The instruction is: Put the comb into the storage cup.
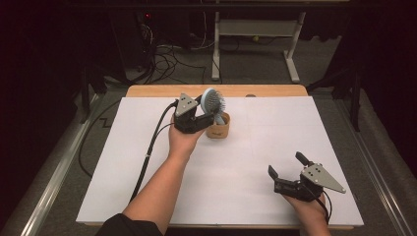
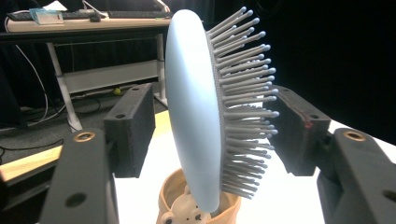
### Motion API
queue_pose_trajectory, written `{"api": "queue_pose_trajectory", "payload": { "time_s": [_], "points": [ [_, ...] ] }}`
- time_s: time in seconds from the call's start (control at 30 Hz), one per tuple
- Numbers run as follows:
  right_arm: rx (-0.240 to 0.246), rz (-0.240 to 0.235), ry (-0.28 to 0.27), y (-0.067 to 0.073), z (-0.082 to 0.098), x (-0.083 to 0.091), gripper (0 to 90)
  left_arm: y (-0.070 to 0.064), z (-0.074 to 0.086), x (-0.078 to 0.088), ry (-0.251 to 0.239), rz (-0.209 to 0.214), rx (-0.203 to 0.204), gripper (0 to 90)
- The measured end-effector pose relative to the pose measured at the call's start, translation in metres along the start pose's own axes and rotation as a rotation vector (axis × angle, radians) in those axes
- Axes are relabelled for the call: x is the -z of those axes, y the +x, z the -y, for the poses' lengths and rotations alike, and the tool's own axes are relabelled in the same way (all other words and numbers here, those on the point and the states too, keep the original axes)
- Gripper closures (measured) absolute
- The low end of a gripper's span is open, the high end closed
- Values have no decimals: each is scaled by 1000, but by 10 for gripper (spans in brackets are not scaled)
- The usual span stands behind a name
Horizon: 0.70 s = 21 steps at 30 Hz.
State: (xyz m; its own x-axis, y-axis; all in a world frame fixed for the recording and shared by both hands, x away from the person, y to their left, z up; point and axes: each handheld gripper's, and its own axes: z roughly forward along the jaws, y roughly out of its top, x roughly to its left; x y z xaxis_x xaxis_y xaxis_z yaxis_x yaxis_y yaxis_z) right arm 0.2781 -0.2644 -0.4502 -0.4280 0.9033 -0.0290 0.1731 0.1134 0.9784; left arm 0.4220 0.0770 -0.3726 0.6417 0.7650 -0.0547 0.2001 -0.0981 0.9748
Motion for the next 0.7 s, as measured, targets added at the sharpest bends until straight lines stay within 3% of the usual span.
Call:
{"api": "queue_pose_trajectory", "payload": {
  "time_s": [0.27,0.7],
  "points": [
    [0,1,1,0,0,0,0,1,1,-2,15,1,13,248],
    [1,1,6,0,0,0,0,3,0,0,20,21,11,158]
  ]
}}
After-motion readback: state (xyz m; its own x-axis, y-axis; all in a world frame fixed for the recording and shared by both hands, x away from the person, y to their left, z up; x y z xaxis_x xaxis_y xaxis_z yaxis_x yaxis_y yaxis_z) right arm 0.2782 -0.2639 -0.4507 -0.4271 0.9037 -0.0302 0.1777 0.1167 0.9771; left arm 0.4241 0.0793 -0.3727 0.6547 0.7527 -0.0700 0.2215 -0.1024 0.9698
